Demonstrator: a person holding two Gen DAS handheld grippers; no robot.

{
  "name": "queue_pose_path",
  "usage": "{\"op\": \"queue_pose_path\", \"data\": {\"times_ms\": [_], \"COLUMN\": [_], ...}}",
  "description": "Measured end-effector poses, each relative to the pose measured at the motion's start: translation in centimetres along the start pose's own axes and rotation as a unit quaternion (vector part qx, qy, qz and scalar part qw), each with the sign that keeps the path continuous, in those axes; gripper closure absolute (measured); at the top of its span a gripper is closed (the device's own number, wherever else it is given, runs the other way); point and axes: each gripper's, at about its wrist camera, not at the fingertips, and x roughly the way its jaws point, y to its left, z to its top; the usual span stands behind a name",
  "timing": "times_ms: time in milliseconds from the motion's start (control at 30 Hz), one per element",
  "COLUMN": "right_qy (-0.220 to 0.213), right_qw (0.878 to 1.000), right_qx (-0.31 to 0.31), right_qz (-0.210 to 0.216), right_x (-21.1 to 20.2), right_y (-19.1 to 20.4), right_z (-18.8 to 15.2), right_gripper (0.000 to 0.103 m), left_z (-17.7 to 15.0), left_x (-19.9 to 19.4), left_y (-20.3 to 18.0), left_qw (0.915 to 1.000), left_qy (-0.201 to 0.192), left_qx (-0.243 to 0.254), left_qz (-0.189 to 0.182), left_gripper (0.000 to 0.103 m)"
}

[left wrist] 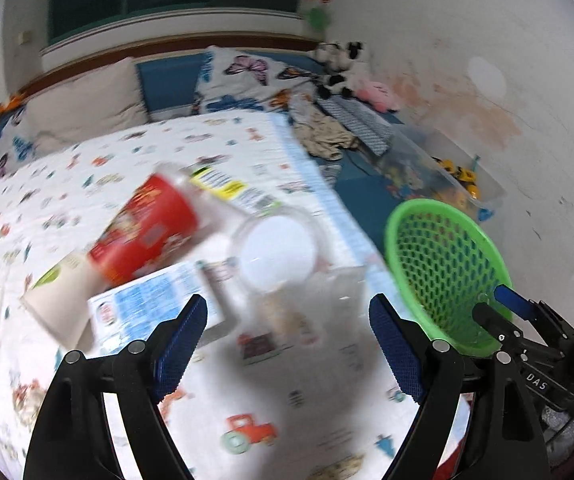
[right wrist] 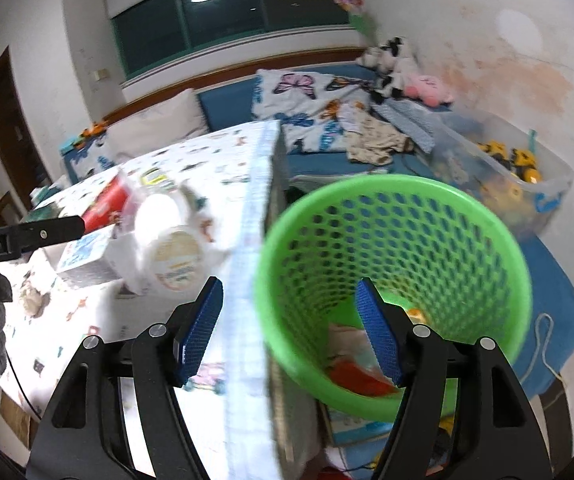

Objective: Collect trash
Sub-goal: 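Grasp the clear plastic tub with the right tool while the left tool grasps the crumpled tissue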

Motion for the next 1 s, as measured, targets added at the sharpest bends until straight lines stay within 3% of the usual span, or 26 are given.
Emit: {"op": "queue_pose_path", "data": {"times_ms": [433,1000], "right_qy": [0.045,0.073], "right_qw": [0.994,0.988], "right_qx": [-0.043,-0.039], "right_qz": [0.089,0.132], "right_x": [6.1,10.8], "right_y": [5.3,6.0], "right_z": [1.6,2.4], "right_gripper": [0.033,0.027], "left_z": [-3.0,-8.0], "left_x": [-2.5,-8.6], "left_y": [7.5,15.6], "left_qw": [0.9959,0.9781], "left_qy": [-0.002,-0.032], "left_qx": [-0.079,-0.156], "left_qz": [0.045,0.134], "left_gripper": [0.023,0.017]}}
